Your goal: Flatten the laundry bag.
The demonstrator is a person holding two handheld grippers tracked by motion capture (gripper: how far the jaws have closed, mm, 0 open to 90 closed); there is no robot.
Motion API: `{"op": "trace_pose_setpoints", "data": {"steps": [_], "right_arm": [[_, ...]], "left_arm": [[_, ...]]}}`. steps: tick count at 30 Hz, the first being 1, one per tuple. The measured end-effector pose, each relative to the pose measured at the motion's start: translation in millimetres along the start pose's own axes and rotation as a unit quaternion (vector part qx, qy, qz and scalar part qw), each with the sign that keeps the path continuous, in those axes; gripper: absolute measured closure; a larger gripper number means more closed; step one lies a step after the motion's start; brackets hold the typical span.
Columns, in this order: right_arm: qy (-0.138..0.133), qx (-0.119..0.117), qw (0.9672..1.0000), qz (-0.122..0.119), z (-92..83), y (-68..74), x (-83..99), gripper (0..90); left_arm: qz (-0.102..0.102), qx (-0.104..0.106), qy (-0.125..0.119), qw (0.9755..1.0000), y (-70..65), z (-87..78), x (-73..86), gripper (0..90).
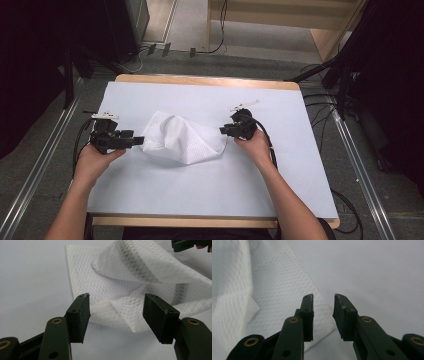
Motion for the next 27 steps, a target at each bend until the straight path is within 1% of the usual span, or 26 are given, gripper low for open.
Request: {"op": "trace_pose_setpoints", "data": {"steps": [2, 5, 8, 10, 12, 13, 15, 17, 18, 21, 22, 24, 27], "right_arm": [[0.003, 0.007, 1.0000, -0.001, 2.5, -3.6, 2.8, 69.2], [0.010, 0.009, 0.9999, 0.002, 6.8, -6.2, 6.8, 69.2], [0.019, 0.015, 0.9997, -0.005, 10.8, -6.0, 11.2, 69.2], [0.016, 0.016, 0.9997, -0.008, 11.2, -5.7, 11.5, 69.5], [0.018, 0.009, 0.9998, -0.004, 11.1, -2.8, 12.2, 72.2], [0.017, 0.007, 0.9998, -0.009, 11.3, -1.3, 12.7, 73.3], [0.021, 0.011, 0.9995, -0.021, 11.1, 2.5, 14.0, 78.4], [0.021, 0.017, 0.9992, -0.031, 10.9, 4.2, 15.2, 86.2], [0.022, 0.011, 0.9993, -0.030, 11.0, 5.6, 15.7, 88.3], [0.027, 0.005, 0.9993, -0.025, 9.9, 4.9, 15.6, 89.9], [0.028, 0.007, 0.9994, -0.019, 9.0, 3.8, 15.8, 89.9], [0.028, 0.011, 0.9994, -0.015, 6.8, -1.1, 16.0, 90.0], [0.024, 0.022, 0.9995, 0.001, 1.4, -11.7, 15.6, 89.9]], "left_arm": [[0.000, 0.002, 0.001, 1.0000, -0.8, 1.2, -0.9, 39.5], [0.000, 0.005, 0.001, 1.0000, -1.4, 3.0, -2.0, 39.4], [0.001, 0.007, 0.000, 1.0000, -1.3, 5.3, -2.9, 39.5], [0.001, 0.007, 0.003, 1.0000, -1.2, 6.2, -3.2, 39.4], [0.001, 0.009, 0.001, 1.0000, -1.2, 7.3, -3.9, 39.5], [0.002, 0.009, 0.002, 1.0000, -1.0, 7.5, -4.2, 39.5], [0.001, 0.010, 0.001, 0.9999, -1.5, 8.3, -5.1, 39.5], [0.002, 0.011, 0.001, 0.9999, -2.0, 9.5, -5.4, 39.4], [0.003, 0.011, 0.003, 0.9999, -2.2, 9.6, -5.3, 39.5], [0.004, 0.013, 0.003, 0.9999, -2.3, 10.3, -5.3, 39.4], [0.003, 0.013, 0.003, 0.9999, -2.2, 10.2, -5.4, 39.5], [0.003, 0.012, 0.002, 0.9999, -2.0, 10.0, -5.7, 39.5], [0.002, 0.013, 0.001, 0.9999, -2.4, 10.5, -6.2, 39.5]]}}
Point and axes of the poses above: each handheld gripper's, and its own axes: z roughly forward along the jaws, x roughly out of its underside, y roughly to its left, the point moved 8 cm from there along z, roughly forward along the jaws, and after that the axes turned 14 degrees about -y, right-handed, at the moved point
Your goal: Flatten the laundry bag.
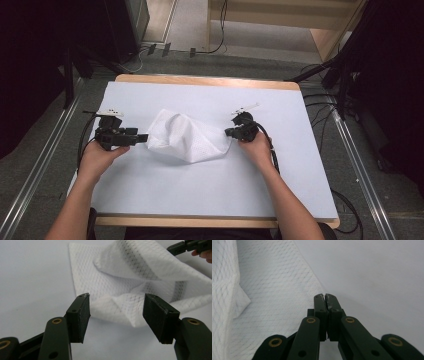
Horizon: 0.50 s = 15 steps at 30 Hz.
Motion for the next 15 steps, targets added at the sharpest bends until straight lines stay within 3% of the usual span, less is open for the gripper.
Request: {"op": "trace_pose_setpoints", "data": {"steps": [9, 15], "right_arm": [[-0.017, 0.037, 0.9984, 0.038, -21.7, -42.3, 2.9, 89.8], [-0.012, 0.053, 0.9970, 0.056, -32.1, -60.3, 12.3, 89.8]], "left_arm": [[0.003, 0.003, 0.003, 1.0000, -0.7, 2.9, -0.1, 39.4], [0.006, 0.006, 0.005, 1.0000, -2.0, 6.7, -1.1, 39.4]]}}
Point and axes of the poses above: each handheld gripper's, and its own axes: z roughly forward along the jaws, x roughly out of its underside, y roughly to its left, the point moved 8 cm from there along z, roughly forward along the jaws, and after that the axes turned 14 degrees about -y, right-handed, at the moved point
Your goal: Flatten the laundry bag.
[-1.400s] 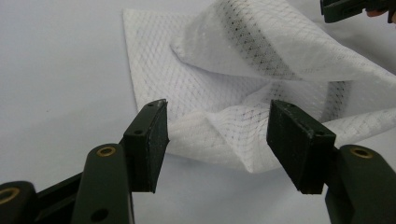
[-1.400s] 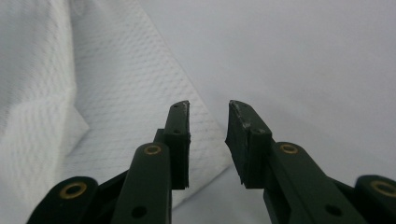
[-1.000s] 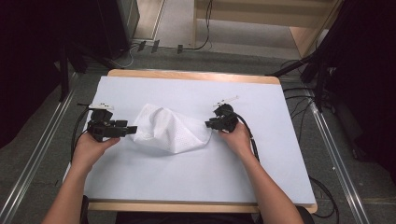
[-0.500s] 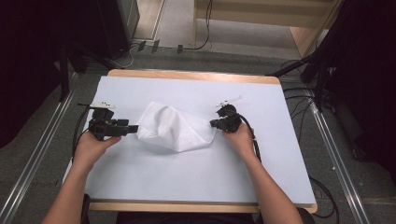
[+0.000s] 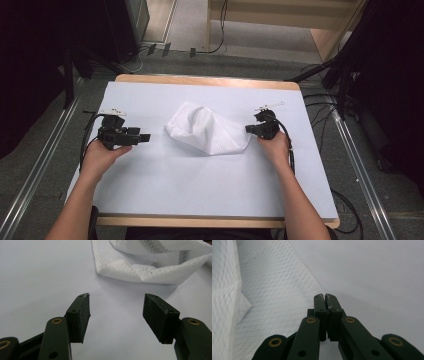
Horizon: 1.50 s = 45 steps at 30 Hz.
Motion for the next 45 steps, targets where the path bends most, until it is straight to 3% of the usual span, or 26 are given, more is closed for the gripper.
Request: {"op": "trace_pose_setpoints", "data": {"steps": [3, 5, 9, 12, 17, 23, 33, 38, 45], "right_arm": [[0.002, -0.002, 1.0000, 0.006, -0.7, -1.6, 3.8, 88.4], [0.000, -0.002, 1.0000, 0.004, -1.6, -1.7, 3.3, 82.3], [-0.023, 0.003, 0.9997, 0.005, -10.2, -1.6, -4.9, 74.4], [-0.040, -0.009, 0.9991, 0.008, -13.9, 6.7, -12.3, 80.6], [-0.034, -0.035, 0.9988, -0.005, -3.1, 27.9, -17.0, 90.0], [-0.016, -0.059, 0.9980, -0.017, 16.3, 46.1, -22.7, 90.0], [-0.005, -0.096, 0.9952, -0.020, 41.8, 59.8, -28.1, 90.0], [-0.007, -0.122, 0.9922, -0.024, 39.8, 72.3, -30.0, 90.0], [-0.022, -0.155, 0.9869, -0.040, 19.9, 94.2, -34.3, 90.0]], "left_arm": [[0.000, 0.003, 0.001, 1.0000, -0.3, 2.1, -0.8, 39.4], [0.002, 0.002, 0.003, 1.0000, -0.5, 2.8, -1.0, 39.4], [0.002, 0.005, 0.002, 1.0000, -1.0, 4.2, -1.9, 39.4], [0.002, 0.004, 0.004, 1.0000, -1.5, 4.6, -1.3, 39.4], [0.001, 0.001, 0.003, 1.0000, -2.1, 2.5, 0.2, 39.4], [-0.003, -0.006, 0.002, 1.0000, -0.6, -2.1, 3.8, 39.4], [-0.006, -0.015, 0.001, 0.9999, 1.2, -8.3, 9.5, 39.4], [-0.009, -0.017, -0.003, 0.9998, 2.5, -11.5, 11.0, 39.4], [-0.008, -0.016, -0.002, 0.9998, 2.1, -10.7, 11.1, 39.4]]}}
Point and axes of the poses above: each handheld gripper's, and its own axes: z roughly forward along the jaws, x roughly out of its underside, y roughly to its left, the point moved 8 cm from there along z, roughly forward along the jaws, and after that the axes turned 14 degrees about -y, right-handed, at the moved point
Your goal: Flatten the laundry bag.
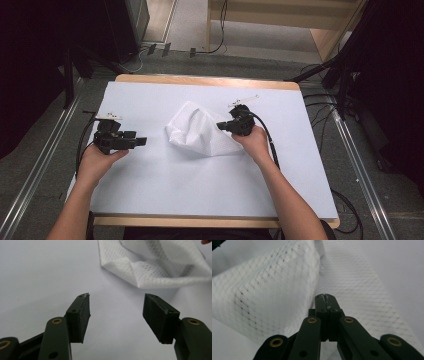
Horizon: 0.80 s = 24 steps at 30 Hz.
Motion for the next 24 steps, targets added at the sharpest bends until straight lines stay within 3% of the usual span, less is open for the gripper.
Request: {"op": "trace_pose_setpoints", "data": {"steps": [13, 24], "right_arm": [[0.022, -0.034, 0.9986, -0.035, -3.6, 49.1, 16.1, 90.0], [0.027, -0.037, 0.9981, -0.042, -22.1, 61.8, 35.7, 90.0]], "left_arm": [[0.010, 0.016, 0.007, 0.9998, -10.8, 10.3, -1.3, 39.4], [0.023, 0.032, 0.018, 0.9991, -22.4, 27.7, -3.5, 39.7]]}}
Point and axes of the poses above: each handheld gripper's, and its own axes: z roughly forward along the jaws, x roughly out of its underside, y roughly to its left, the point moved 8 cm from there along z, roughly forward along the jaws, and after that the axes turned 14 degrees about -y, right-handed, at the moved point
